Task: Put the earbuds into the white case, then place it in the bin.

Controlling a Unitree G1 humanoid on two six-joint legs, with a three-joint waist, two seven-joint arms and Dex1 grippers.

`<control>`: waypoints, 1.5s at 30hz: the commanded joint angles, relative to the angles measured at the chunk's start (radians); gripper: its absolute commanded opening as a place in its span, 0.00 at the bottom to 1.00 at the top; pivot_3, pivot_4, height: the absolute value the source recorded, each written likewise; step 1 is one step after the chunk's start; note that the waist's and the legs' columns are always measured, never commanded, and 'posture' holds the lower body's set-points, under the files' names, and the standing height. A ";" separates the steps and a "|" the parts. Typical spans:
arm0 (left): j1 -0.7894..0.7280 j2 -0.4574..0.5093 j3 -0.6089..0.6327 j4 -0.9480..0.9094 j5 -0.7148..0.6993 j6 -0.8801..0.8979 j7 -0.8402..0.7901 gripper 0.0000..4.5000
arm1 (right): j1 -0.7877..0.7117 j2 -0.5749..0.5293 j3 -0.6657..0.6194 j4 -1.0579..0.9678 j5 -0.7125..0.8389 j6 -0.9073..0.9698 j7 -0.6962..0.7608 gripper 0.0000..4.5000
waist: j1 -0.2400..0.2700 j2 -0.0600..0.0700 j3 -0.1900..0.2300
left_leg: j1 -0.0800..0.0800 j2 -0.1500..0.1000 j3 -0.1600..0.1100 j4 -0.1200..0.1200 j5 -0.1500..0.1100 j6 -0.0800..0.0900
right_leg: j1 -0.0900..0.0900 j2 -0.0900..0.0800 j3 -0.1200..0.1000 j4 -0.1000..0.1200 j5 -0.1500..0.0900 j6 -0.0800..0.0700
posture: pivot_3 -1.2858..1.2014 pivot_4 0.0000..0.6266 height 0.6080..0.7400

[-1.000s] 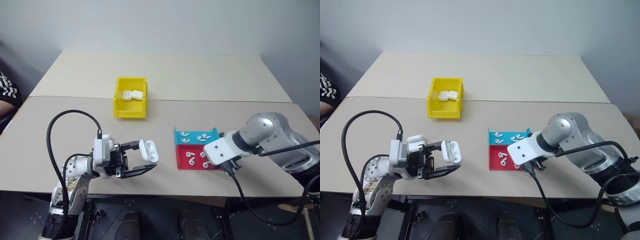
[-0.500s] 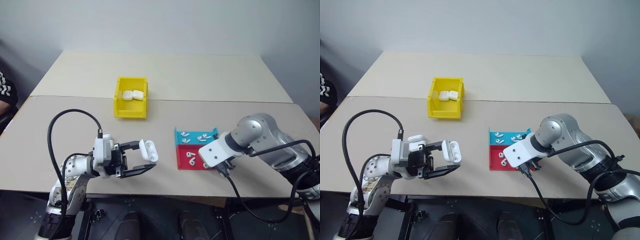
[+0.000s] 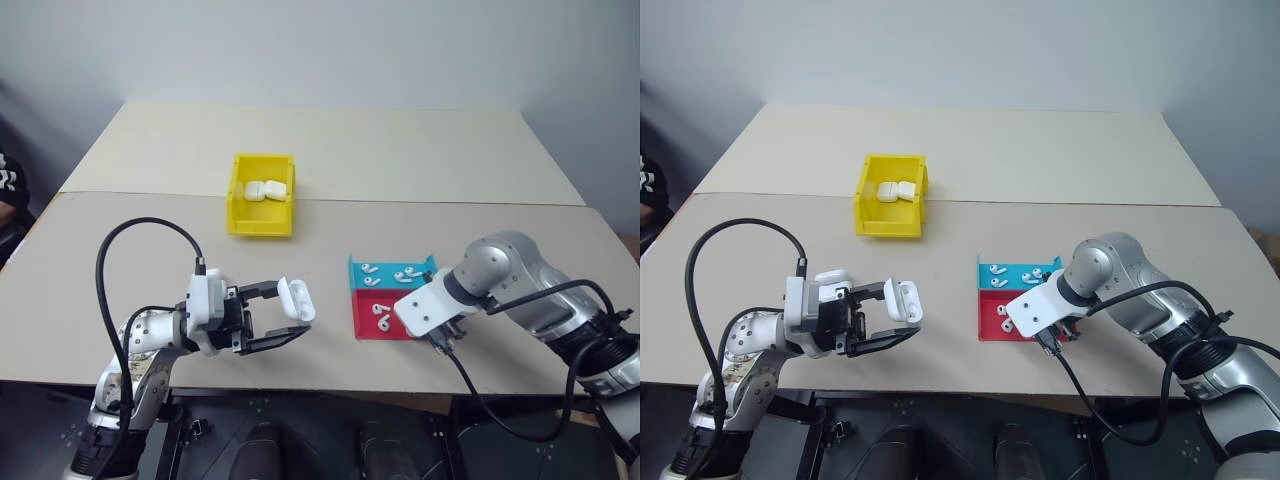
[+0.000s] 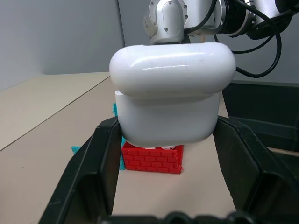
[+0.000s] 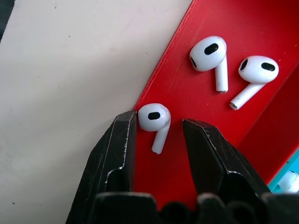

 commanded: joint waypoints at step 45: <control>-0.021 0.023 -0.013 -0.043 -0.014 0.029 0.040 0.60 | 0.005 -0.009 -0.053 -0.022 0.007 -0.041 0.005 0.15 | 0.000 0.000 0.000 | 0.000 0.000 0.000 0.000 0.000 0.000 | 0.000 0.000 0.000 0.000 0.000 0.000 | 0.52 0.24 1.00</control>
